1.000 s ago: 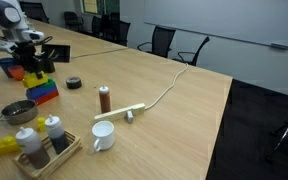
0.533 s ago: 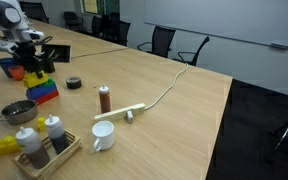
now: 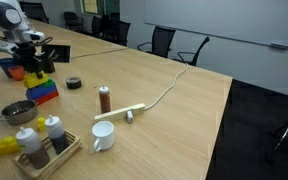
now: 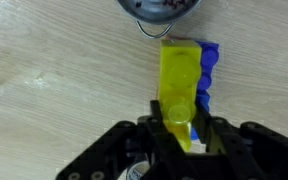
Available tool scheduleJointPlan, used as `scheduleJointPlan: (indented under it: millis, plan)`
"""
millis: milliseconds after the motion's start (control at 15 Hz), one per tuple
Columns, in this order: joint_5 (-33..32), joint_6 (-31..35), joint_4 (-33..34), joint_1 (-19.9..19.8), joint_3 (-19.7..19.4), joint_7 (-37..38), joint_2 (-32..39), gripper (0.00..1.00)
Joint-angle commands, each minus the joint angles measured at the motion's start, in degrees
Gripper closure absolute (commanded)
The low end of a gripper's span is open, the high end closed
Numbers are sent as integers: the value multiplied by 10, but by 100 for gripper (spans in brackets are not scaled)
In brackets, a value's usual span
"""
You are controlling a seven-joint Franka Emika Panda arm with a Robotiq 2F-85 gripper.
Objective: Take the first yellow lego from the top and place it on the green and blue lego
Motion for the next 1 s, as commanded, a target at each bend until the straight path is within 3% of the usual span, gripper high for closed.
scheduleJointPlan:
  millis: [0,933]
  plan:
    - [14,6,4,-1,0,6,12,90]
    - [36,-12,15,-3,-2,31,37,90]
